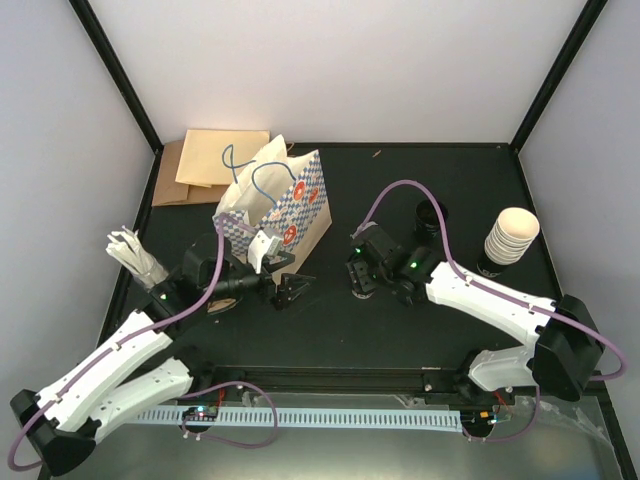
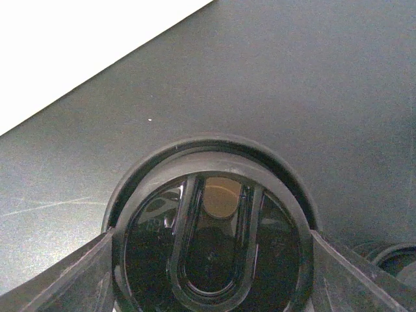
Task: Pack the takeout coffee
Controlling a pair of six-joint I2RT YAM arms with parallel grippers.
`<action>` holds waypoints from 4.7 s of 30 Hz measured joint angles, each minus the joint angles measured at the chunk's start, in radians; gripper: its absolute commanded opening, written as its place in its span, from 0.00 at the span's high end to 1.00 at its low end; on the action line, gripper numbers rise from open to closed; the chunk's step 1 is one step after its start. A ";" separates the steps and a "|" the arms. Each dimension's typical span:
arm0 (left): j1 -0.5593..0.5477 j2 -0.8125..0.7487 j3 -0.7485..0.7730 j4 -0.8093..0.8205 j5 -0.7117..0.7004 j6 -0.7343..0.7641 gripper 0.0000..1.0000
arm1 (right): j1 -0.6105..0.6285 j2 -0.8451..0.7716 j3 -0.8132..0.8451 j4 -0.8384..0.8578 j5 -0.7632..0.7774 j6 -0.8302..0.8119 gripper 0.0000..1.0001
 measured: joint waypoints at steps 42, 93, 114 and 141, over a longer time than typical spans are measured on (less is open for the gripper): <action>-0.035 0.035 -0.014 0.155 -0.156 -0.152 0.01 | 0.001 -0.166 -0.064 0.003 0.023 0.016 0.22; -0.072 0.376 0.052 0.140 -0.162 -0.160 0.03 | 0.001 -0.009 -0.073 0.106 0.005 0.019 0.22; -0.072 0.414 0.056 0.148 -0.139 -0.175 0.03 | 0.001 0.064 0.010 0.016 -0.006 0.046 0.25; -0.072 0.434 0.056 0.148 -0.137 -0.177 0.03 | 0.005 0.034 0.029 -0.079 -0.077 0.056 0.25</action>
